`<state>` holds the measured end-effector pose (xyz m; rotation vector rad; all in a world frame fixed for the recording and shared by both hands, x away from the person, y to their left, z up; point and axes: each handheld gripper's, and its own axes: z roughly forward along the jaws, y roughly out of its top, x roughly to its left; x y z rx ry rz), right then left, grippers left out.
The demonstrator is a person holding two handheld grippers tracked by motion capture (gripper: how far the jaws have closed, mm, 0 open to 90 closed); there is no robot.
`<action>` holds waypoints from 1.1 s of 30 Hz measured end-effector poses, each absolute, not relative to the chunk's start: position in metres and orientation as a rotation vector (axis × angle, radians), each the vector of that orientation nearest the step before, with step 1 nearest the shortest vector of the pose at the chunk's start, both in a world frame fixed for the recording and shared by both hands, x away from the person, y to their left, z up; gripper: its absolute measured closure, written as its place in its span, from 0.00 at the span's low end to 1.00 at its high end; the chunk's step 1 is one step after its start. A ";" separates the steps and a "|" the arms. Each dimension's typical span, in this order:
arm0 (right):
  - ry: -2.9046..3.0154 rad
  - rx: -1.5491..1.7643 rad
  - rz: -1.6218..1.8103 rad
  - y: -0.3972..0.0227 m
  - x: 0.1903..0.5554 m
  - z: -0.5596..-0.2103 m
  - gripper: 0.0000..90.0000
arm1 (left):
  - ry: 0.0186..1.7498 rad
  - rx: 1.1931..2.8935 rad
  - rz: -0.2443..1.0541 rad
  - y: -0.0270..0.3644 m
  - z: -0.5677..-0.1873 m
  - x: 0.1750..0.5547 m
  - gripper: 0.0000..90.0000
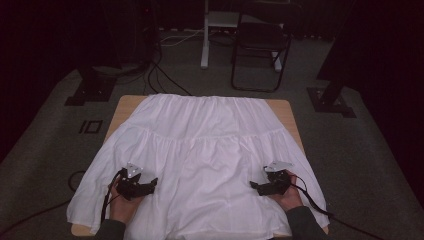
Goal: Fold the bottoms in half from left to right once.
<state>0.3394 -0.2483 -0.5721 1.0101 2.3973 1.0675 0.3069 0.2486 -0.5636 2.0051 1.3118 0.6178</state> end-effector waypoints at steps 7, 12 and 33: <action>2.397 1.007 1.068 -0.248 0.339 -0.572 0.14 | 1.318 1.998 0.621 0.249 -0.563 0.307 0.23; 2.398 1.006 1.069 -0.248 0.339 -0.572 0.14 | 1.315 1.995 0.633 0.251 -0.562 0.304 0.31; 2.391 1.016 1.071 -0.248 0.339 -0.572 0.15 | 1.508 1.869 0.924 0.345 -0.514 0.296 0.42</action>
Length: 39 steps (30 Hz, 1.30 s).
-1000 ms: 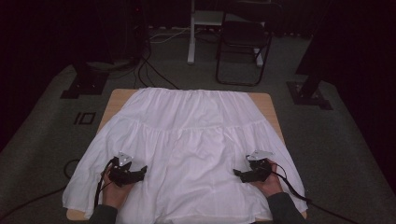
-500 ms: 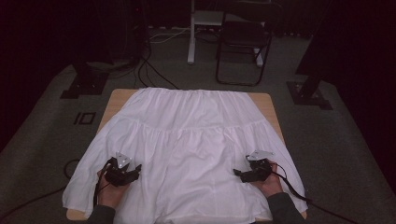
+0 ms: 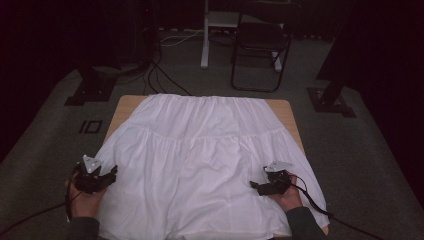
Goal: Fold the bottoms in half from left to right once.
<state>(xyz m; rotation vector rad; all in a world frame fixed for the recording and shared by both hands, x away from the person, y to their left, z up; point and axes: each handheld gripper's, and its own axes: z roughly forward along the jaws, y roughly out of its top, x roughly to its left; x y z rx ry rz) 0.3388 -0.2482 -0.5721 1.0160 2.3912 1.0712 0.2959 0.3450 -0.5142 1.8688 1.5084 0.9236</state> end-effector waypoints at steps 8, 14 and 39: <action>2.388 1.021 1.071 -0.248 0.338 -0.572 0.15 | 1.684 1.817 0.854 0.387 -0.539 0.310 0.36; 2.385 1.025 1.071 -0.248 0.338 -0.572 0.15 | 1.733 1.804 0.782 0.395 -0.554 0.315 0.27; 2.366 1.038 1.078 -0.249 0.336 -0.572 0.22 | 1.683 1.827 0.877 0.390 -0.549 0.294 0.98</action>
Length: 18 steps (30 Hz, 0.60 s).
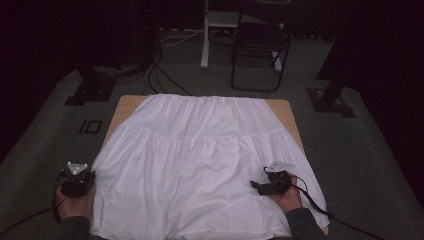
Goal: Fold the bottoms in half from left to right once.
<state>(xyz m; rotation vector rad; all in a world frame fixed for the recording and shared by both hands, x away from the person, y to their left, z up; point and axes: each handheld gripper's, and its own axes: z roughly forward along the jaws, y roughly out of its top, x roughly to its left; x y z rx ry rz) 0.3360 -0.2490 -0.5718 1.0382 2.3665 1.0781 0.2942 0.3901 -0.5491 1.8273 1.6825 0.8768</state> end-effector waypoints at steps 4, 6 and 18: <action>2.344 1.055 1.103 -0.252 0.334 -0.571 0.37 | 1.689 1.827 0.940 0.389 -0.543 0.291 0.98; 2.341 1.075 1.118 -0.255 0.333 -0.570 0.43 | 1.695 1.835 0.972 0.390 -0.540 0.291 0.98; 2.233 1.070 1.064 -0.266 0.321 -0.551 0.44 | 1.799 1.779 1.136 0.431 -0.513 0.295 0.99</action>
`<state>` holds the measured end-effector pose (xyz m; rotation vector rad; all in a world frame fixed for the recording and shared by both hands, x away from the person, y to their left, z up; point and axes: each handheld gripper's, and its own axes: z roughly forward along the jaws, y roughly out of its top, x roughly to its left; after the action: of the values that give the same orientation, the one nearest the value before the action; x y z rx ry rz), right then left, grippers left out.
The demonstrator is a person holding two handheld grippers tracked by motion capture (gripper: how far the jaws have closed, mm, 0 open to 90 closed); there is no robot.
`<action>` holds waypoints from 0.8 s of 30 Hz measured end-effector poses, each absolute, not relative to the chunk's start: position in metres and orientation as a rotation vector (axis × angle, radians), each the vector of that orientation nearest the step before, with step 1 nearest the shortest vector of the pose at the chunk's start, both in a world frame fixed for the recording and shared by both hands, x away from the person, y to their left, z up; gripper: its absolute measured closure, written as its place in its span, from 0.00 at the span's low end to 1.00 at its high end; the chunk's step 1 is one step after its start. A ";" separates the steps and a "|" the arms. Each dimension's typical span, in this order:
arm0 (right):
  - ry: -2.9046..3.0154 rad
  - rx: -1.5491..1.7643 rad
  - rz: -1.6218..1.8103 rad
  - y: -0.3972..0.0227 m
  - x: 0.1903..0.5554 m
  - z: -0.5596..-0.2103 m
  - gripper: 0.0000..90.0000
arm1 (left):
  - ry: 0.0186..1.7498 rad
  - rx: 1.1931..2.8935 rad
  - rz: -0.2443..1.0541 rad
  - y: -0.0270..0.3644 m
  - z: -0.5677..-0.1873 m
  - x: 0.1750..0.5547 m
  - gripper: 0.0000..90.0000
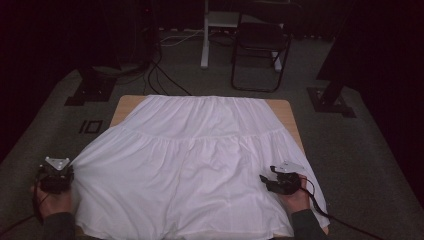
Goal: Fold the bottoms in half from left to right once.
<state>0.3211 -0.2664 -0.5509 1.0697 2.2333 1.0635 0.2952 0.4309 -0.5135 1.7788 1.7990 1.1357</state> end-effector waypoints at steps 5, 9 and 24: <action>2.188 1.060 0.984 -0.281 0.314 -0.545 0.43 | 1.874 1.726 1.232 0.448 -0.494 0.304 0.99; 2.143 1.106 0.989 -0.298 0.305 -0.544 0.43 | 1.764 1.763 1.259 0.427 -0.469 0.298 0.99; 2.118 1.195 0.987 -0.306 0.301 -0.558 0.43 | 1.160 1.918 0.995 0.284 -0.428 0.282 0.98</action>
<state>0.3009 -0.3065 -0.5578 1.1947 2.1181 0.9873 0.2816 0.2839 -0.4276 1.9185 1.1595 0.9950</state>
